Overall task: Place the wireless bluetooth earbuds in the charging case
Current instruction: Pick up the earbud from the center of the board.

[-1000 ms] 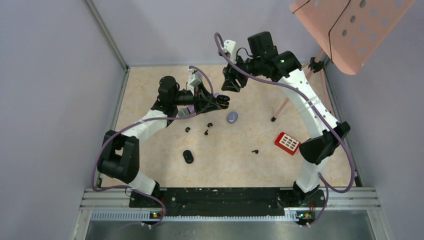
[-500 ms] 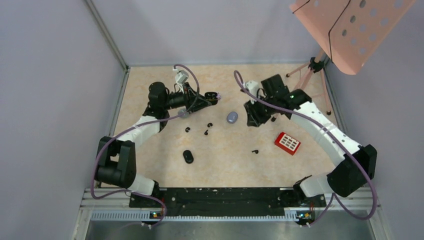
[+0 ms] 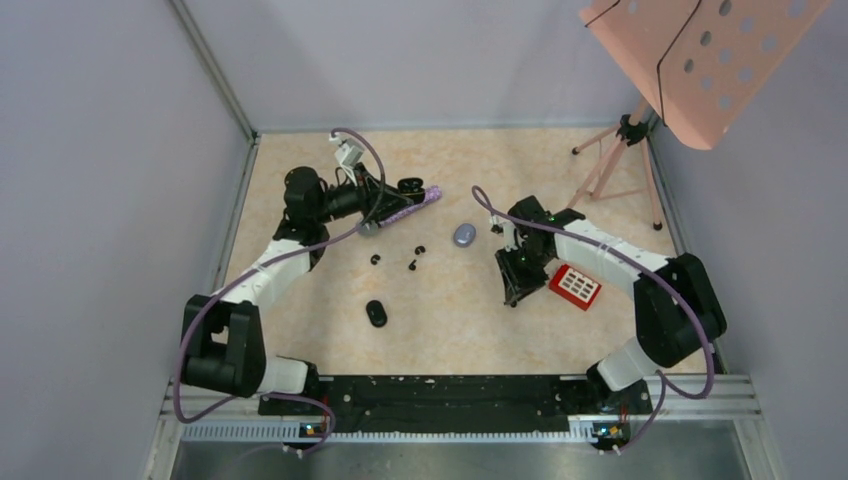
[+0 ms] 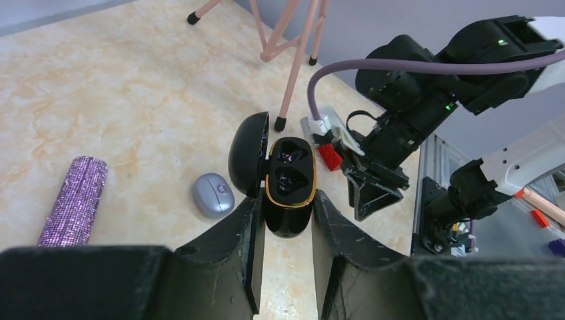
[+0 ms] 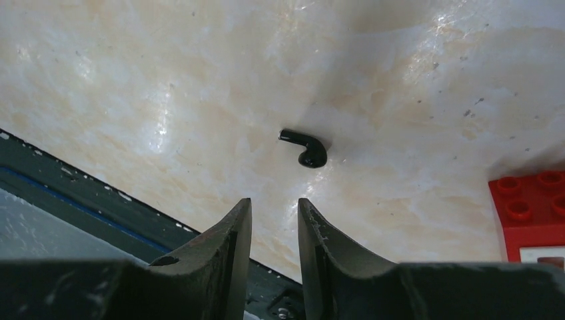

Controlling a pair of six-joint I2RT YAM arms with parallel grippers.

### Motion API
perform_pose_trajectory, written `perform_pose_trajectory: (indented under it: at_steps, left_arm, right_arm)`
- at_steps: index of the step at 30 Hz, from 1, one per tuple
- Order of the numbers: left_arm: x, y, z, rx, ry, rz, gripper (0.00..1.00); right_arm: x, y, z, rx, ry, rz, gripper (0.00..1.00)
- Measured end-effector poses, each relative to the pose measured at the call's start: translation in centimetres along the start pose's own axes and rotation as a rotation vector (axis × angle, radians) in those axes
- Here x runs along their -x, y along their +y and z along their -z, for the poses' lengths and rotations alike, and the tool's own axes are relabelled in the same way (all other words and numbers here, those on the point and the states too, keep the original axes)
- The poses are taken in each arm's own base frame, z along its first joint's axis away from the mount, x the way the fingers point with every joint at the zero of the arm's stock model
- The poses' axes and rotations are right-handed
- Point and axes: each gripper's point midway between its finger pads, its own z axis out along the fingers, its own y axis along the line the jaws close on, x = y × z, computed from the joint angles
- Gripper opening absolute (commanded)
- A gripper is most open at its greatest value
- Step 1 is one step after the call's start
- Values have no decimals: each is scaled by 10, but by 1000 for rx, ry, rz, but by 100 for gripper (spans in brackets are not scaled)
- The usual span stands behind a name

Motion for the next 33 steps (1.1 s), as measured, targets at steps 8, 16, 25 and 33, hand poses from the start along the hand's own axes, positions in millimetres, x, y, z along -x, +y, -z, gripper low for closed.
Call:
perform_pose_trajectory:
  at_steps: [8,16,25,33]
  left_arm:
    - [4,-4,8,22,-17,-9,0]
    - [4,-2,10,34,-17,-1,0]
    - [4,0,10,40,-20,-1,0]
    - [5,1,11,45,-23,-1,0]
  right_arm:
    - [0,-11,-21,-9,40,-95,32]
    - [1,-19,-28,-22,46,-132,32]
    - [-2,-24,-36,-29,75,-150,30]
    - [-3,-27,-40,-31,88,-160,25]
